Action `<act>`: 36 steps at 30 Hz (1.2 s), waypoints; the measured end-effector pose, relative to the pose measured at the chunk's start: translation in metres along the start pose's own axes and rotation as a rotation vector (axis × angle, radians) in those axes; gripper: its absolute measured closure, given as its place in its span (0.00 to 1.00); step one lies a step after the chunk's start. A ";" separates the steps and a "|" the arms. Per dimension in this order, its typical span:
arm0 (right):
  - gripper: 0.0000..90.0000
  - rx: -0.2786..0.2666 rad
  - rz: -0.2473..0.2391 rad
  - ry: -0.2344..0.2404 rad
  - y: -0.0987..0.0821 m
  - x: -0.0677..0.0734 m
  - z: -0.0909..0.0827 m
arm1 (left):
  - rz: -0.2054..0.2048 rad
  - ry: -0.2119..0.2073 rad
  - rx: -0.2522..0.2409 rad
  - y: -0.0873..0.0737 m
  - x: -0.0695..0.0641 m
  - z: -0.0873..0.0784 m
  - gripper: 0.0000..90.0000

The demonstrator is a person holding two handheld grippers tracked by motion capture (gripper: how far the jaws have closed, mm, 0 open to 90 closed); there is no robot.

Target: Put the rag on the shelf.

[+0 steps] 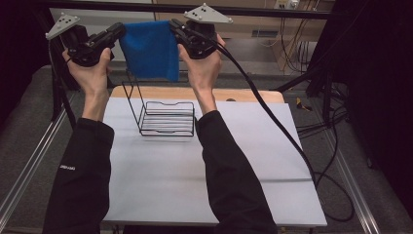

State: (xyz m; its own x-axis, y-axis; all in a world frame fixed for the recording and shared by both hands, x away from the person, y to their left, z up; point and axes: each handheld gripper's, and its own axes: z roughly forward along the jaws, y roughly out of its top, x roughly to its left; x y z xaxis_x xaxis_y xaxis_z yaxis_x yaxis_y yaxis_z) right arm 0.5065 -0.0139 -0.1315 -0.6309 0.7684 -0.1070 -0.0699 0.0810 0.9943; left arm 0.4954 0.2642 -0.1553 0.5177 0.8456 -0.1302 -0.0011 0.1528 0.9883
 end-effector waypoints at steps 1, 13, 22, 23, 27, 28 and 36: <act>0.95 0.002 -0.002 -0.001 -0.001 -0.001 0.001 | 0.002 0.000 0.005 -0.001 0.001 0.001 0.95; 0.95 0.043 -0.010 0.002 -0.015 -0.010 0.017 | 0.009 0.003 0.034 -0.015 0.012 0.009 0.95; 0.95 0.095 -0.026 0.004 -0.027 -0.004 0.020 | 0.013 0.004 0.066 -0.029 0.017 0.006 0.94; 0.95 0.095 -0.026 0.004 -0.027 -0.004 0.020 | 0.013 0.000 0.068 -0.031 0.017 0.006 0.94; 0.95 0.095 0.022 0.013 -0.037 -0.008 0.018 | 0.036 -0.010 0.080 -0.035 0.014 0.004 0.94; 0.95 0.095 0.027 0.015 -0.039 -0.008 0.017 | 0.041 -0.013 0.082 -0.036 0.014 0.004 0.95; 0.95 0.110 0.065 0.038 -0.061 -0.011 0.010 | 0.058 -0.023 0.112 -0.049 0.011 0.002 0.94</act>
State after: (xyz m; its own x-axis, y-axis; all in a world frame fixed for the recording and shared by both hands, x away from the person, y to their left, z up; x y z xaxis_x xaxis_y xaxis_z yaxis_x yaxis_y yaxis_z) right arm 0.5251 -0.0210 -0.1912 -0.6603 0.7500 -0.0400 0.0560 0.1023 0.9932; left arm 0.5028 0.2647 -0.2046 0.5390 0.8393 -0.0716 0.0628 0.0447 0.9970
